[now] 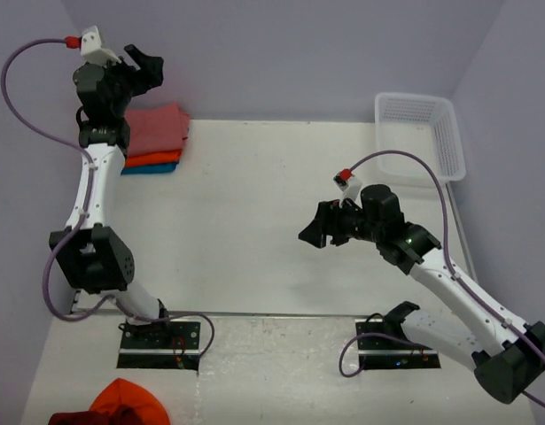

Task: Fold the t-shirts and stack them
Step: Put the neatly folded tshirt into the corner of the board with the left arm

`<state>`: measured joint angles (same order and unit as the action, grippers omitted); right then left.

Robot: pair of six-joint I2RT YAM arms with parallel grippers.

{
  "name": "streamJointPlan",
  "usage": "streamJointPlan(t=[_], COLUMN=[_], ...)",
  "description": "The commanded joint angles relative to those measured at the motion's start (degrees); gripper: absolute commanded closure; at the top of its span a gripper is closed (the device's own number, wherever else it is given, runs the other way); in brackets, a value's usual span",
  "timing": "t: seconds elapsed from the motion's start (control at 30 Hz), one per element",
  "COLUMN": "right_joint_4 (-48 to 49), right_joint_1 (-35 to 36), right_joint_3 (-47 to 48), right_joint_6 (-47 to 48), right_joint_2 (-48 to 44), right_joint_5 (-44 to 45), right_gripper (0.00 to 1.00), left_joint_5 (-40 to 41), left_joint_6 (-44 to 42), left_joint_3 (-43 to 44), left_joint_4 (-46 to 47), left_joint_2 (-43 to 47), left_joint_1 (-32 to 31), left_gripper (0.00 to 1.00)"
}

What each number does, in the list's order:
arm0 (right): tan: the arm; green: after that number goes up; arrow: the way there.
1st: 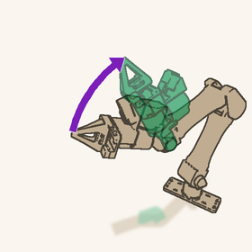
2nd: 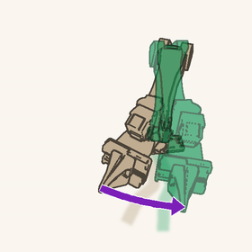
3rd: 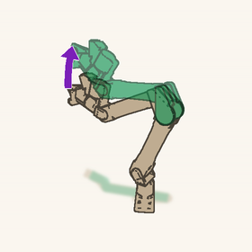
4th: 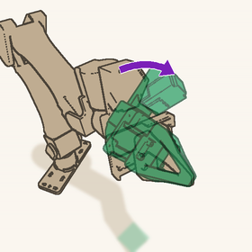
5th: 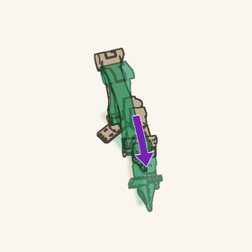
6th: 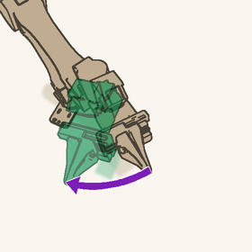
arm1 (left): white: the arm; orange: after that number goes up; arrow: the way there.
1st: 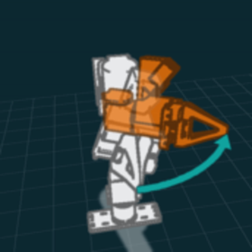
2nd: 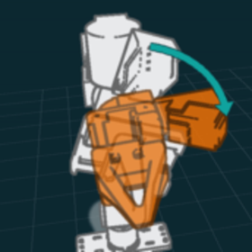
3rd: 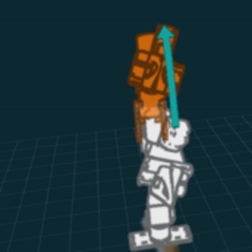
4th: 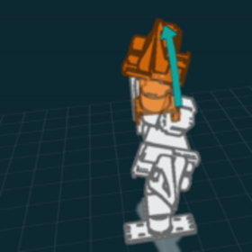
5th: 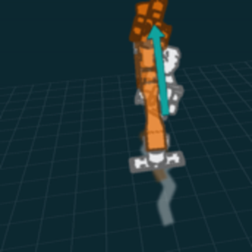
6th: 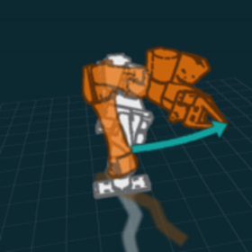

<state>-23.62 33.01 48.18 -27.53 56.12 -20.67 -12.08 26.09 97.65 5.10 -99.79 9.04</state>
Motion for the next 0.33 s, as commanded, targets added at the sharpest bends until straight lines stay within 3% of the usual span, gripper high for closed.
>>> streamJointPlan(t=[0.0,0.03,0.07,0.3], right_joint_4=[2.42,2.96,3.48,1.83], right_joint_1=[0.47,0.47,0.47,0.74], right_joint_3=[-0.01,-0.19,-0.46,2.61], right_joint_6=[1.16,1.42,1.34,3.8], right_joint_2=[-4.42,-5.31,-6.19,-8.31], right_joint_5=[1.86,1.42,1.24,3.42], right_gripper=[0.24,0.15,0.02,0.01], left_joint_5=[-3.83,-4.09,-5.05,-4.63], left_joint_6=[0.28,-0.15,-0.68,-2.88], left_joint_3=[-6.92,-8.77,-12.18,-23.72], left_joint_4=[1.22,1.31,0.96,-9.4], left_joint_2=[9.42,13.35,15.04,25.51], left_joint_1=[-3.75,-4.72,-5.51,-8.42], left_gripper=[0.11,0.0,0.0,0.0])
